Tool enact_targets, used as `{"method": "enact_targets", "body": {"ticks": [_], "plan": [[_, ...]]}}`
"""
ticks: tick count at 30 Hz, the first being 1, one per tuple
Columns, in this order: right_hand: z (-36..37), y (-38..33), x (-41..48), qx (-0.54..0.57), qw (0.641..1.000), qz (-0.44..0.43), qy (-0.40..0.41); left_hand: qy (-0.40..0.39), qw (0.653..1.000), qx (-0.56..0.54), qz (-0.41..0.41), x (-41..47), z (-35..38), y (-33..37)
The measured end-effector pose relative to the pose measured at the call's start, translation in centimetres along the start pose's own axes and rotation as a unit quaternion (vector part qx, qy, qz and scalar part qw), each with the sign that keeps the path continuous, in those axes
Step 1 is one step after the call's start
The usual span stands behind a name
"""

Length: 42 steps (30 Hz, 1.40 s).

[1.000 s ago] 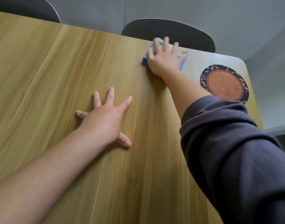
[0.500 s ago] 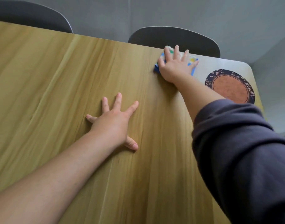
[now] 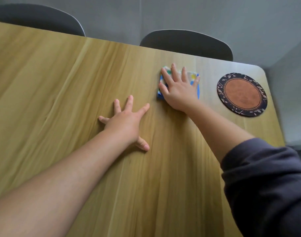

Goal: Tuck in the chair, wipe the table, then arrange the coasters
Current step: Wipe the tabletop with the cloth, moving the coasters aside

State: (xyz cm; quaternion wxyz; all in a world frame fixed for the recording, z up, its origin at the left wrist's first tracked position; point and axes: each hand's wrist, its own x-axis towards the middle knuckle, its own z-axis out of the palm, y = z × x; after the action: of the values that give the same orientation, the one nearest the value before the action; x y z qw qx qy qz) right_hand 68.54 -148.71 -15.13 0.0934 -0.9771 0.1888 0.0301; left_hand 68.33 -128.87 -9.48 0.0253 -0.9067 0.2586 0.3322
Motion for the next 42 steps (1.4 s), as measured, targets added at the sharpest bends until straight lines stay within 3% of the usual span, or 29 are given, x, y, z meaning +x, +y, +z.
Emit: {"method": "enact_targets", "body": {"ticks": [8, 17, 21, 26, 32, 37, 42], "plan": [[1.7, 0.2, -12.7, -0.051, 0.995, -0.084, -0.01, 0.013, 1.0, -0.006, -0.011, -0.1, 0.3, -0.1], [0.3, 0.4, -1.1, 0.004, 1.0, 0.016, 0.012, 0.018, 1.0, 0.003, -0.006, 0.3, 0.5, -0.3], [0.1, -0.2, -0.6, -0.001, 1.0, 0.017, -0.001, 0.022, 1.0, 0.001, -0.003, 0.3, 0.6, -0.3], [1.0, -1.3, -7.1, -0.024, 0.998, -0.063, -0.011, 0.036, 0.999, -0.006, 0.0, 0.2, 0.7, -0.4], [1.8, -3.3, -18.8, -0.033, 0.996, -0.085, -0.025, 0.09, 0.994, -0.028, 0.056, -2.0, 1.8, -2.6], [2.6, -4.3, -27.7, -0.065, 0.983, -0.166, -0.046, 0.029, 0.993, 0.051, 0.104, -6.0, 3.3, -5.8], [2.0, -3.4, -27.1, -0.083, 0.973, -0.2, -0.079, -0.02, 0.99, 0.104, 0.098, -9.1, 6.4, -6.9]]}}
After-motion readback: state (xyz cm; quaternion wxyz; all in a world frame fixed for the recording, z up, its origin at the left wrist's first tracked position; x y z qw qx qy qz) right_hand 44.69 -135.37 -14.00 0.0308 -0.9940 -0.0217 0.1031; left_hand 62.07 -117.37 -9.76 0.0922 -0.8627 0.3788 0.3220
